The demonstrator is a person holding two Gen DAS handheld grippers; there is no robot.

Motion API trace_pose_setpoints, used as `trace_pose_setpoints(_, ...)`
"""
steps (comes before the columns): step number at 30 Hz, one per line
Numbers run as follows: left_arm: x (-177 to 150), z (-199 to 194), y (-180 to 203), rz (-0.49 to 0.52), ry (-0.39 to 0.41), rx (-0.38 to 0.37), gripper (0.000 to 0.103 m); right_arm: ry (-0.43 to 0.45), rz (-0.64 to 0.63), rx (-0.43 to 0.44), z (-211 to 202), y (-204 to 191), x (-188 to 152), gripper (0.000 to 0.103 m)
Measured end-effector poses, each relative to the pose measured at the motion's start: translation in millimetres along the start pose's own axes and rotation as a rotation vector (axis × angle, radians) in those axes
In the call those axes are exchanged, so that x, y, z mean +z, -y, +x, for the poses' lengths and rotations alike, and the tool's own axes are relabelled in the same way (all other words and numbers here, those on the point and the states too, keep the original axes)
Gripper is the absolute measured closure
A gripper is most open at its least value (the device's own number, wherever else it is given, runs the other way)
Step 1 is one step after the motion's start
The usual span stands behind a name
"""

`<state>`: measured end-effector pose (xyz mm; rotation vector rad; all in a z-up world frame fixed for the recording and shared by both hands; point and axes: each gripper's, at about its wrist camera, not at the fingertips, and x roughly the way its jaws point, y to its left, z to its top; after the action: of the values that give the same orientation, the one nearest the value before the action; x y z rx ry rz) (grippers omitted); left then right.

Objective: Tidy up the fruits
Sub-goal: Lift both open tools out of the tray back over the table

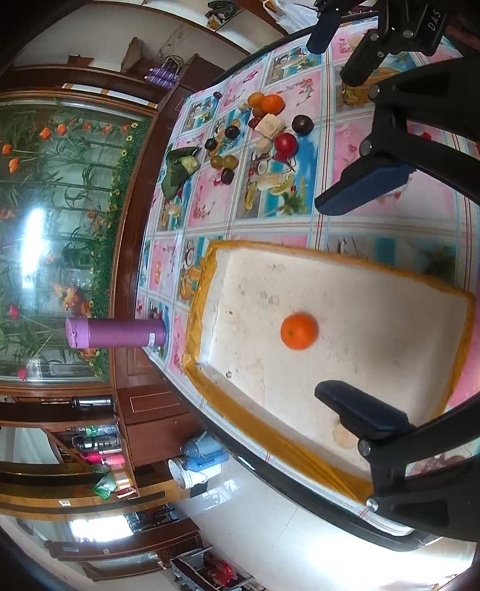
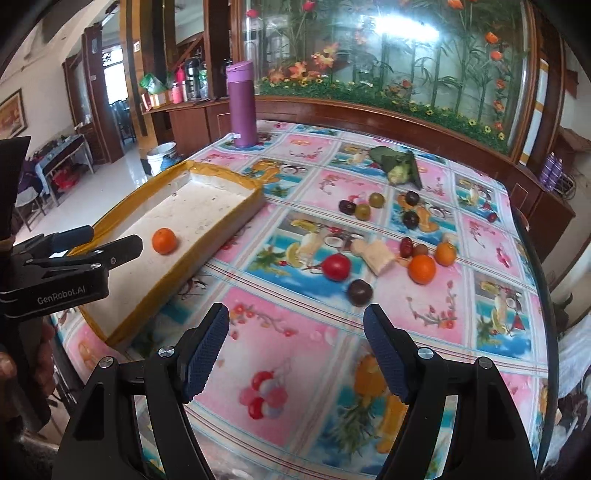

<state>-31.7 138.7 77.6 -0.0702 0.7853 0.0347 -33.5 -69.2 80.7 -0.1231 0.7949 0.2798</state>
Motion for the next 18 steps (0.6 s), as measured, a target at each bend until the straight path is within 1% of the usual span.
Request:
trace_pose_setpoints(10,-10.9,11.0,78.3,0.103,-0.061,-0.092,0.010,-0.016,0.171,-0.103,-27.6,93.4,-42.0,0.028)
trace_pose_setpoints(14,-18.0,13.0,103.9,0.154,-0.082,-0.115,0.010,-0.027,0.209,-0.156,-37.4,123.6,-59.3,0.028)
trace_pose_setpoints(18,-26.0,14.0,122.3,0.199,-0.102,-0.130,0.010,-0.071,0.243,-0.179,-35.0,149.8,-81.6,0.027)
